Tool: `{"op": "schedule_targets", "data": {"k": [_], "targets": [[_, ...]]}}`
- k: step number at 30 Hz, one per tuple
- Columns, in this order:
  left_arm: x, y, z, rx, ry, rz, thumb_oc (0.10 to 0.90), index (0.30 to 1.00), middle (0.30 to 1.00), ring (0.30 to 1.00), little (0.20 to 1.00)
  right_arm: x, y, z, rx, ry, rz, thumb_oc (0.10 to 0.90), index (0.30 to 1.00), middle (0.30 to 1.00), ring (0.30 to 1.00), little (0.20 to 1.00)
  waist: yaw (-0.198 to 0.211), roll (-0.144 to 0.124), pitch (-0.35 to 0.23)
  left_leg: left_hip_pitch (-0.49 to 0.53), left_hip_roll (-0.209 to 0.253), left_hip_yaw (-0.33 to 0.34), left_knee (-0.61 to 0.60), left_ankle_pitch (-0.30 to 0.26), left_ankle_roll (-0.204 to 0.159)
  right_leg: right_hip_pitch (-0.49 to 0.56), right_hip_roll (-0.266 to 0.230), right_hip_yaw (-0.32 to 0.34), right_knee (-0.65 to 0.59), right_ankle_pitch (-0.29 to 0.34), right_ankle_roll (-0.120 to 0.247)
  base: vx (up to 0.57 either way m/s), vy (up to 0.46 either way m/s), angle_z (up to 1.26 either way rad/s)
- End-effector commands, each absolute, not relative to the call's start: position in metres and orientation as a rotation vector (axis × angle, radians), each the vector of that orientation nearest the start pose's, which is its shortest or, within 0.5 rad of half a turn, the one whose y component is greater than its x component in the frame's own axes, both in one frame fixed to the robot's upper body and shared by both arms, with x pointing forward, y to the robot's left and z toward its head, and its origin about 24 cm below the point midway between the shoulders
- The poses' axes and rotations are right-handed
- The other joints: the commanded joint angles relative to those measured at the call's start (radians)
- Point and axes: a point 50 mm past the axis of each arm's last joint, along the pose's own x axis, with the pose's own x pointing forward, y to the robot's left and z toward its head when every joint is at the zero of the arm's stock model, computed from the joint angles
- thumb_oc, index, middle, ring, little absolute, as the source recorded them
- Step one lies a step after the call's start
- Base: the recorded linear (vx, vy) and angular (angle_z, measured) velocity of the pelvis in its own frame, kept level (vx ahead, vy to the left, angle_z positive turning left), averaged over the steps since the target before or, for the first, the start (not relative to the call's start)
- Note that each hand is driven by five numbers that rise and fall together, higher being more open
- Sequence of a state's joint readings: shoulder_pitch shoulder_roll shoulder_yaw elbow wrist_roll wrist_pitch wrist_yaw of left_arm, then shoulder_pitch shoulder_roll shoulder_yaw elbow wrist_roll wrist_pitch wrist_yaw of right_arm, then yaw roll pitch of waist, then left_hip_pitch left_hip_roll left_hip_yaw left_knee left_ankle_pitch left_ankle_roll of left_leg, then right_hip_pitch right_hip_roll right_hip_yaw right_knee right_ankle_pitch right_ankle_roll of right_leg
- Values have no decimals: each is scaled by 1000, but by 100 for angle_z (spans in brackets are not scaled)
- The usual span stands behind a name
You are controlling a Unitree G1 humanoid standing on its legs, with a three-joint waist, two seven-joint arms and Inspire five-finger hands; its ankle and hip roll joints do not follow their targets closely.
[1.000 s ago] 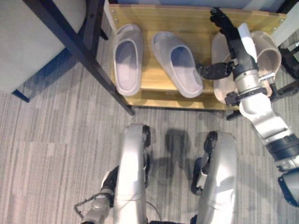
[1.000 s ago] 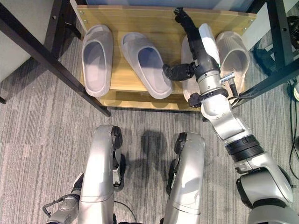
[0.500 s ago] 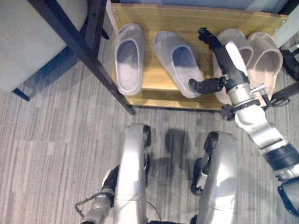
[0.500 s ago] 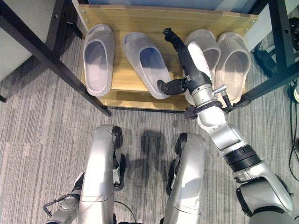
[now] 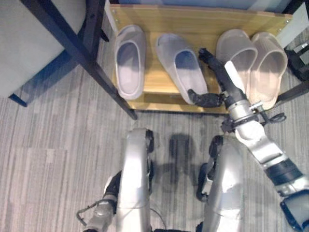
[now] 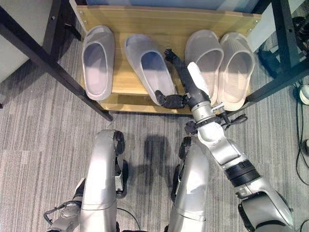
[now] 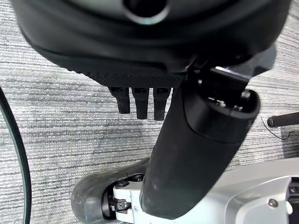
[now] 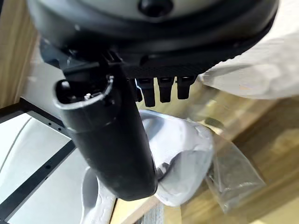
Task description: Arrange the slippers neatly on the shoe rack.
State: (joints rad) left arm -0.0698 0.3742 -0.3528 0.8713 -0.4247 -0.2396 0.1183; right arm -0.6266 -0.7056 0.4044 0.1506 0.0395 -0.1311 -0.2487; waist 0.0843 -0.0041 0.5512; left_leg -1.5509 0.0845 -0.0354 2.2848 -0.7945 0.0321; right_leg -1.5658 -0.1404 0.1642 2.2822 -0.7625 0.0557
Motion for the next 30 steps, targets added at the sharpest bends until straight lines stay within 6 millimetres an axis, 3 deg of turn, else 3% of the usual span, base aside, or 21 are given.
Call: {"op": "schedule_targets", "data": {"k": [1,10,18,25,30], "targets": [[187,220,-101,152,594,71,800,900,900,900,900,309,-152,261,-637,-910,97,800,900,900,900,900,54,-21,-31,-19,-54,-85,-55,-16,24,17,-5,115,-19,90,-136,0,0,0],[186,224,-101,191,593,96,800,900,900,900,900,305,-135,257,-530,-919,161,800,900,900,900,900,58,-14,-31,-19,-56,-84,-59,-12,24,17,-2,114,-21,92,-139,0,0,0],[198,236,-89,217,529,173,800,900,900,900,900,321,-99,286,-384,-987,135,800,900,900,900,900,80,6,-31,-19,-58,-83,-61,0,22,19,-1,105,-23,100,-137,0,0,0],[196,236,-91,236,541,163,800,900,900,900,900,333,-81,291,-291,-939,188,800,900,900,900,900,97,20,-31,-19,-62,-85,-53,-2,20,25,-5,104,-19,105,-136,0,0,0],[198,235,-91,242,542,161,800,900,900,900,900,333,-78,294,-247,-935,207,800,900,900,900,900,100,22,-31,-19,-64,-87,-52,-3,20,28,-7,104,-19,105,-135,0,0,0]]}}
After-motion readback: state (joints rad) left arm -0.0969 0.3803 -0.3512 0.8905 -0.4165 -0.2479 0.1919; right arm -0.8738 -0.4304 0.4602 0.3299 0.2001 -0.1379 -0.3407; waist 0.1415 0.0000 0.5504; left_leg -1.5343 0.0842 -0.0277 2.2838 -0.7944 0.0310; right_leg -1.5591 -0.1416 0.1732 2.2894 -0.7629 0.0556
